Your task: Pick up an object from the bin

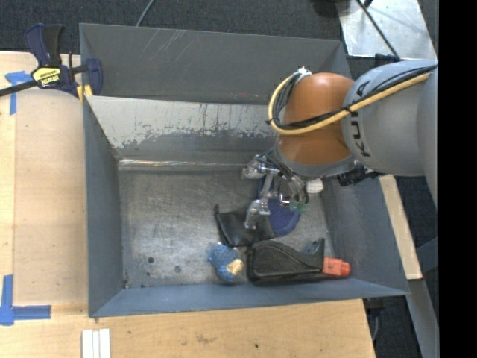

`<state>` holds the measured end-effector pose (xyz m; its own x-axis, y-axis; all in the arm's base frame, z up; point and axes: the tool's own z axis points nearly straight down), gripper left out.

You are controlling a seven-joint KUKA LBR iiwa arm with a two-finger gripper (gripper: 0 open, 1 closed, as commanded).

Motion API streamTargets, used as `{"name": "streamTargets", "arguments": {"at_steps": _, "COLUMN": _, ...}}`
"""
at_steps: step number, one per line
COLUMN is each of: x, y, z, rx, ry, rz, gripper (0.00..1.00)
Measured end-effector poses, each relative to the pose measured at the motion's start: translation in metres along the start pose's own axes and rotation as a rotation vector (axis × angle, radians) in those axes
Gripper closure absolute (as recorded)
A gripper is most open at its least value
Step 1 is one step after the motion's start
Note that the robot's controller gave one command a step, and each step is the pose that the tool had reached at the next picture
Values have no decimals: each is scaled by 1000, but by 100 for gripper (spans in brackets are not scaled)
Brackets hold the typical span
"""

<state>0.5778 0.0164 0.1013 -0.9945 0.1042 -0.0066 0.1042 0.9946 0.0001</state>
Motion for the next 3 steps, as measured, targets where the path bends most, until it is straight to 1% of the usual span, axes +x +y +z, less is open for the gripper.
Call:
{"name": "streamTargets", "arguments": {"at_steps": 1, "x": 19, "y": -2, "z": 1, "rx": 1, "ry": 6, "rz": 142, "gripper": 0}}
{"name": "streamTargets", "arguments": {"at_steps": 2, "x": 17, "y": -6, "z": 27, "rx": -2, "ry": 4, "rz": 313, "gripper": 0}}
{"name": "streamTargets", "arguments": {"at_steps": 3, "x": 16, "y": -6, "z": 24, "rx": -1, "ry": 5, "rz": 312, "gripper": 0}}
